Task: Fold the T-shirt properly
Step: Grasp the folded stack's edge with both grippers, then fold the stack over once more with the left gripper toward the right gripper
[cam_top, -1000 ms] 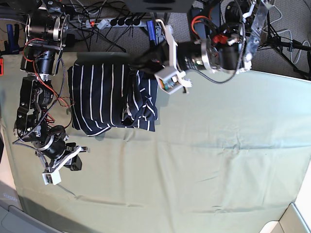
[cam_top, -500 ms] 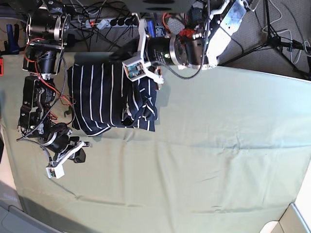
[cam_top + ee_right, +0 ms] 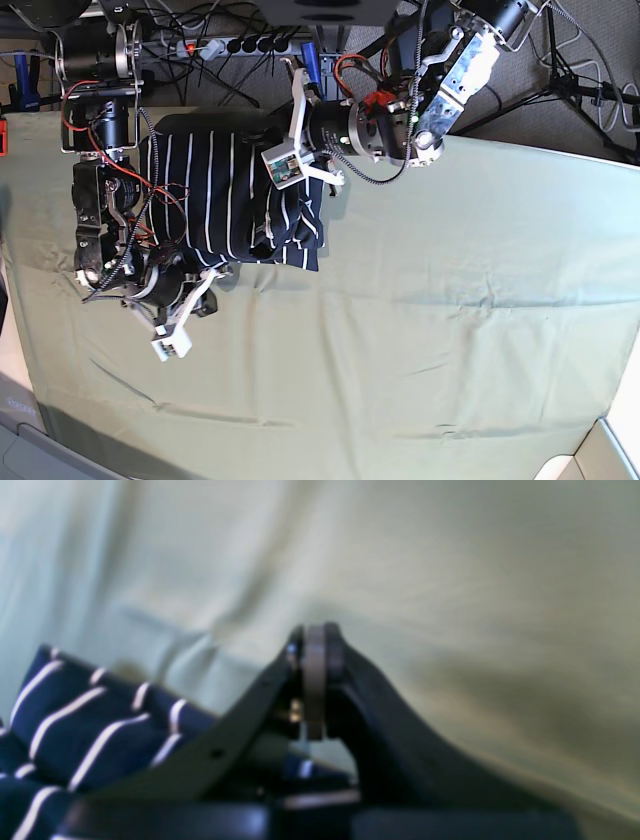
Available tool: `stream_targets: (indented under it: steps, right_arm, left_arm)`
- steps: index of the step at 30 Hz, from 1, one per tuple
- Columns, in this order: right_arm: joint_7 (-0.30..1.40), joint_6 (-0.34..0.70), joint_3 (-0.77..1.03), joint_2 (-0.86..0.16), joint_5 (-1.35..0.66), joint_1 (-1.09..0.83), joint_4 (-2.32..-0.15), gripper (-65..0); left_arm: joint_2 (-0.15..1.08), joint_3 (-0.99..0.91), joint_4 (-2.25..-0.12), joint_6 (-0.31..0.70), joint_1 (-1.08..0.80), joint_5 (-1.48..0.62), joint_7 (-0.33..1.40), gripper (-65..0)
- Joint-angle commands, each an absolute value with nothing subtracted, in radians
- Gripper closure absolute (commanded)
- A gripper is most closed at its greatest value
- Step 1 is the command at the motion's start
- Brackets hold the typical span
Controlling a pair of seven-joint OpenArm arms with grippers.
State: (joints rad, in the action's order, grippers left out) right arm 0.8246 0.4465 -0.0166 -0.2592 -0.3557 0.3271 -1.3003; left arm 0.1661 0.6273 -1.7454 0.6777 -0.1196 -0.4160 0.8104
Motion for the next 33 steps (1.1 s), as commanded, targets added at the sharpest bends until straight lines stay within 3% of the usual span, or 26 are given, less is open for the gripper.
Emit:
stream_targets:
  steps: [1, 8, 23, 33]
  right_arm:
    - [0.815, 0.531, -0.025, -0.272, -0.358, 0.352, -1.316, 0.0]
    - [0.880, 0.531, -0.042, -0.293, -0.379, 0.351, -1.316, 0.0]
    - [0.951, 0.531, -0.041, -0.466, -0.622, 0.240, -1.324, 0.0]
    - [0.974, 0.531, -0.038, -0.484, -0.675, 0.131, -1.422, 0.0]
  left_arm:
    - [0.161, 0.627, -1.748, 0.692, -0.102, -0.417, 0.786, -1.5]
    - [0.162, 0.627, -1.662, 0.692, -0.031, -0.401, 0.781, -1.5]
    - [0.161, 0.627, -1.491, 0.660, 0.178, -0.331, 0.706, -1.5]
    - [0.161, 0.628, -1.400, 0.635, 0.300, -0.265, 0.647, -1.5]
